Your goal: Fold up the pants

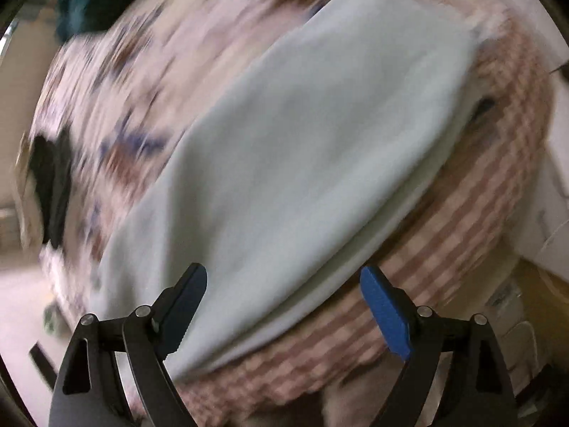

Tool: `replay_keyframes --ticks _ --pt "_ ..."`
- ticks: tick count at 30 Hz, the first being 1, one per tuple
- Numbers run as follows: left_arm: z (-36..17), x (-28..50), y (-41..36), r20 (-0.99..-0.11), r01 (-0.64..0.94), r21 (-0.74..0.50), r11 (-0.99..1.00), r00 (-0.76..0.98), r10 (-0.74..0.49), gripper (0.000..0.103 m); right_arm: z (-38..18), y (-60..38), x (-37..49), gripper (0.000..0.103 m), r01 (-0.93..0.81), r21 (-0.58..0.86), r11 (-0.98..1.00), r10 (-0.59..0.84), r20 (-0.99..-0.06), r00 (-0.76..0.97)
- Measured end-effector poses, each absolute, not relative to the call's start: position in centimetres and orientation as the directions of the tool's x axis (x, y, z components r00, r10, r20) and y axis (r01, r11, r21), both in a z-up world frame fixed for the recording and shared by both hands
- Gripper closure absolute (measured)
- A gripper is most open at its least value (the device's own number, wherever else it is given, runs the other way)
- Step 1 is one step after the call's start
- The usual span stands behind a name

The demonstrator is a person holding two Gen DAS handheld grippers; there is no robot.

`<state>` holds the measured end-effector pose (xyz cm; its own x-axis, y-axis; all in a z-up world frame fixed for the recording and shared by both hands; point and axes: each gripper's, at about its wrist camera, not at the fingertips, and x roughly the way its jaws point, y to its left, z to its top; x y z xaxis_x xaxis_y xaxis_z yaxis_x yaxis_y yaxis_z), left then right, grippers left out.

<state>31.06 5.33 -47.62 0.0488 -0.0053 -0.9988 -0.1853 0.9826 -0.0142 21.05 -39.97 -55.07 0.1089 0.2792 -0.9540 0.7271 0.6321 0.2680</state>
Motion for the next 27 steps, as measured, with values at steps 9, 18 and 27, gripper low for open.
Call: replay_keyframes --ticks 9,18,27 --pt "-48.7 30.5 24.2 -0.997 -0.421 0.038 0.906 0.040 0.060 0.015 -60.4 -21.2 21.6 0.018 0.729 0.315 0.608 0.457 -0.889 0.002" --pt "-53.5 30.2 33.9 -0.998 -0.543 -0.068 0.837 0.027 -0.064 0.015 -63.7 -14.9 20.6 0.062 0.811 0.317 0.491 0.416 -0.904 0.101" --pt "-52.1 29.5 33.5 -0.970 -0.481 -0.219 0.849 0.205 -0.134 0.091 -62.5 -12.9 20.4 0.092 0.799 0.269 0.539 0.324 -0.941 0.098"
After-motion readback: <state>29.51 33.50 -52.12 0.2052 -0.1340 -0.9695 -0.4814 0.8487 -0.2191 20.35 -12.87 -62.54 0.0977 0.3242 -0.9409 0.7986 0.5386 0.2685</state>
